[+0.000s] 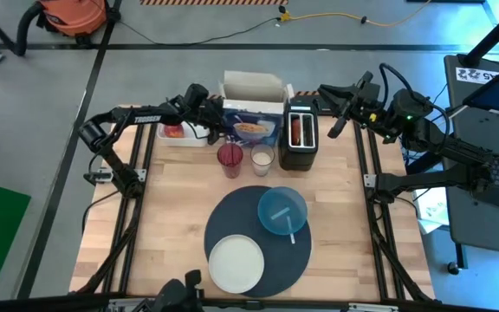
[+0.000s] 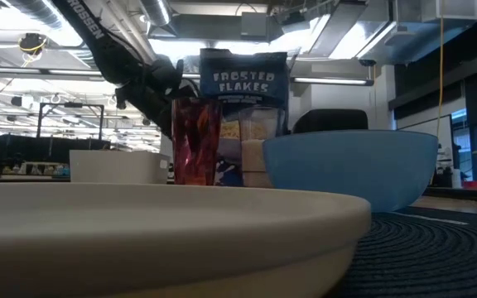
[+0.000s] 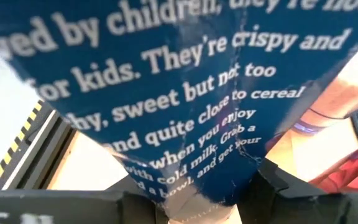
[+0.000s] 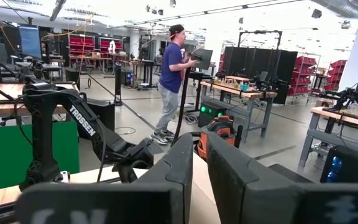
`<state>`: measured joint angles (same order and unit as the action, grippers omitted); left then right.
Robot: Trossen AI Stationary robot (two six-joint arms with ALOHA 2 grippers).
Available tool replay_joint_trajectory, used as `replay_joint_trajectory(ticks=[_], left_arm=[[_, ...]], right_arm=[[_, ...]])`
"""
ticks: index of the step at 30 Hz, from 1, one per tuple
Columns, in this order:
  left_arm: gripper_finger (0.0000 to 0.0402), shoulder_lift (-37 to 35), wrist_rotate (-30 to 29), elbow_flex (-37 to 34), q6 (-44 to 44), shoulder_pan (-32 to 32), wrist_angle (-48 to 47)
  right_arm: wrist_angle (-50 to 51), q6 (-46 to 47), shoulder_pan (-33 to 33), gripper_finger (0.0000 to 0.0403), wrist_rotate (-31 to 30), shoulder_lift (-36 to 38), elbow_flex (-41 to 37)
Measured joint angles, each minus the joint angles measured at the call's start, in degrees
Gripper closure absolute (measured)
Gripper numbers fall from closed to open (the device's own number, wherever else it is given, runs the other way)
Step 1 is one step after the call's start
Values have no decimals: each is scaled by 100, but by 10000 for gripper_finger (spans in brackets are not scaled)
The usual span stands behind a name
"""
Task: Arrange a breakfast setting
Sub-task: Pour the cereal from the cereal box into the blue bowl
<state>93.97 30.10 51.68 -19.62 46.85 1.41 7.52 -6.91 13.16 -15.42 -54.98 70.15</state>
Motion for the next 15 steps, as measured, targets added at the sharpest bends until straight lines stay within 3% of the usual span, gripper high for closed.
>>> replay_joint_trajectory(ticks=[15], left_arm=[[279,-1304,-181,-4,-7,-3,-82]], right_arm=[[-19,-698,-1,352,-63,0,0]])
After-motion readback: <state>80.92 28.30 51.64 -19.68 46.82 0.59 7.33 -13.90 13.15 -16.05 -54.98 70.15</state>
